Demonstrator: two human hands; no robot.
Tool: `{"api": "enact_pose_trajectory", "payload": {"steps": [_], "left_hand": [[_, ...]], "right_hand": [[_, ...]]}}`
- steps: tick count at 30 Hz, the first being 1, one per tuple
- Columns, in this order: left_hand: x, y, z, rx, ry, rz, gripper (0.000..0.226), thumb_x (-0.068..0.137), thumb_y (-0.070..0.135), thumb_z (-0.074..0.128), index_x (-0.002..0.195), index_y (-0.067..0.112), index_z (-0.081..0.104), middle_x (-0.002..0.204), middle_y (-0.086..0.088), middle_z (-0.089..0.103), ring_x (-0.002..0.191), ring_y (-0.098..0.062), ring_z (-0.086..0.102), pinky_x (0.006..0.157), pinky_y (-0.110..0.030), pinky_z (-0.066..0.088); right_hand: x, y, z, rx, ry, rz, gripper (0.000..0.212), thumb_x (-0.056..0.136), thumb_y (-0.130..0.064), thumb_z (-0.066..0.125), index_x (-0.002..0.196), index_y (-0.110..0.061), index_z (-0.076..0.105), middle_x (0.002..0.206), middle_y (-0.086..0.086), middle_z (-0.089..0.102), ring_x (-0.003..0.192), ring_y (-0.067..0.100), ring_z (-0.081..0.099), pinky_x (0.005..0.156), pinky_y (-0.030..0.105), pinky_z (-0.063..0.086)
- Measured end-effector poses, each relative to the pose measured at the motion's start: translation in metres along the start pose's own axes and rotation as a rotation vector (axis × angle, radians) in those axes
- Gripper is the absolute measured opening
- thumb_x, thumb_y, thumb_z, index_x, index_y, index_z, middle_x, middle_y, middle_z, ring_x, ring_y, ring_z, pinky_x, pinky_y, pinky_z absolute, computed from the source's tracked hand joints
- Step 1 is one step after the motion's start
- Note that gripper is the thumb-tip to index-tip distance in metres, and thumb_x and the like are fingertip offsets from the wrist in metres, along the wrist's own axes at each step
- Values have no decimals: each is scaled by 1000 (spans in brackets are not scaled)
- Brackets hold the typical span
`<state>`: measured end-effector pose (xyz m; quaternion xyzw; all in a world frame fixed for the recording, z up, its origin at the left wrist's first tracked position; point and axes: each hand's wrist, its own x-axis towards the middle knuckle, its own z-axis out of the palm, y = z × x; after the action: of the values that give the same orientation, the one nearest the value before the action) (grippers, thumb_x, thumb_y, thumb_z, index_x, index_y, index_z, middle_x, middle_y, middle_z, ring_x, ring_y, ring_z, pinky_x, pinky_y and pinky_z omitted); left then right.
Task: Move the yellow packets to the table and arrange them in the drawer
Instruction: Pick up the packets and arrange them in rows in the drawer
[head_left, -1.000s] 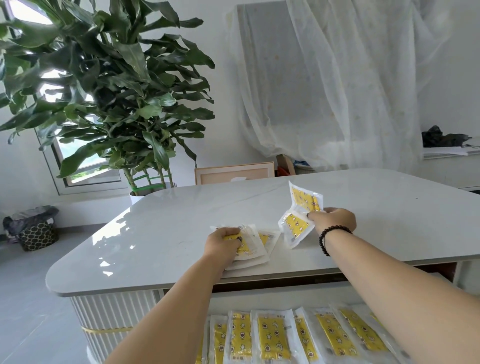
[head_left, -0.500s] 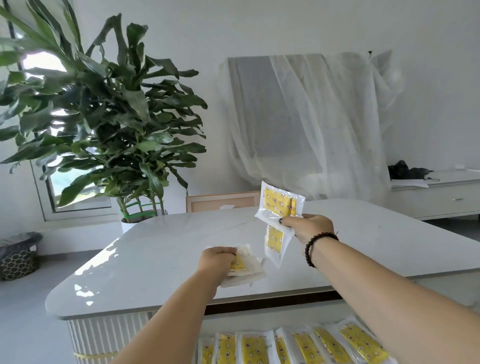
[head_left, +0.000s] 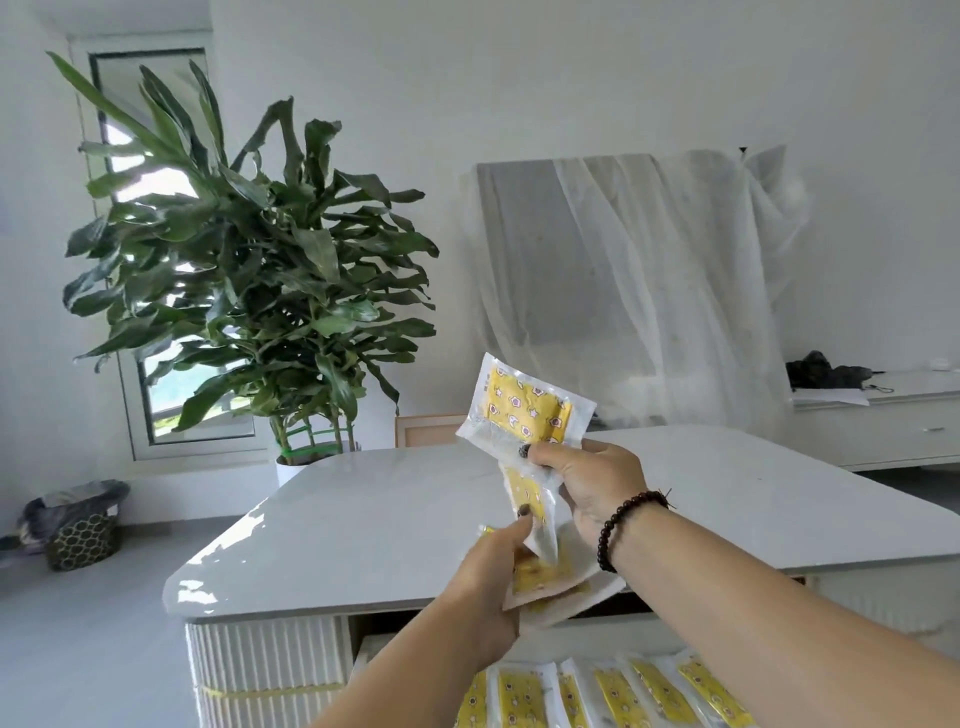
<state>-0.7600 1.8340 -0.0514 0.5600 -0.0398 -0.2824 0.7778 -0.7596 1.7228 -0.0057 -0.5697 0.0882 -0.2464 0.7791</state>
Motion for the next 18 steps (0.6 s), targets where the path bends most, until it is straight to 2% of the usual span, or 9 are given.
{"api": "enact_pose_trajectory", "payload": {"steps": [1,3,6,8,11,13,15,16,18], "left_hand": [[-2,-1,0,0,31,56,29,95,21,55,111,0,67,102,-16,74,83,-28,75,58,-32,59],[-6,1,-3,-40,65,144,23,94,11,56,112,1,66,100,-14,75,84,-28,75,58,-32,59],[-13,9,-10,-179,38,195,23,96,18,55,114,5,64,103,-13,75,93,-31,73,60,-34,61],[-13,15,-17,-174,69,241,24,97,19,55,113,5,65,104,-14,74,93,-30,72,61,-38,61],[-10,18,-25,-18,130,307,22,97,23,56,112,10,66,99,-10,76,84,-25,73,66,-39,60],[-8,17,-27,74,173,328,20,98,23,54,108,10,67,93,-8,77,82,-25,73,71,-41,60],[-5,15,-28,129,218,334,20,98,22,54,105,9,67,90,-10,77,83,-28,72,81,-47,58],[-3,15,-29,149,240,340,20,98,22,54,103,8,67,87,-10,77,83,-29,72,82,-49,58],[2,14,-32,188,269,356,21,99,23,53,102,9,67,83,-8,77,81,-28,72,81,-47,58]], "right_hand": [[-3,0,-1,11,7,-4,14,58,7,77,53,-5,71,74,16,71,71,25,64,82,43,56],[-7,-2,-3,17,15,5,14,56,6,78,67,4,70,83,24,72,73,28,65,85,52,55],[-10,-3,-9,6,14,0,25,56,7,79,77,12,66,90,27,69,77,31,66,88,53,53],[-11,-3,-14,-15,23,-23,27,56,8,78,79,14,65,90,28,69,79,32,68,87,51,54],[-13,-1,-19,-150,53,-121,27,61,8,76,85,2,67,86,14,73,81,28,70,74,35,58],[-14,0,-20,-292,40,-216,46,64,5,75,101,-16,56,90,-2,65,79,13,63,66,22,51],[-15,3,-19,-400,3,-255,67,68,5,72,114,-30,38,93,-11,54,79,4,54,61,15,42],[-13,6,-19,-436,-15,-260,68,68,5,71,116,-31,38,95,-10,54,80,5,54,61,15,42],[-9,15,-19,-494,-34,-271,57,69,2,71,115,-24,50,105,-7,59,82,4,56,65,16,45]]}}
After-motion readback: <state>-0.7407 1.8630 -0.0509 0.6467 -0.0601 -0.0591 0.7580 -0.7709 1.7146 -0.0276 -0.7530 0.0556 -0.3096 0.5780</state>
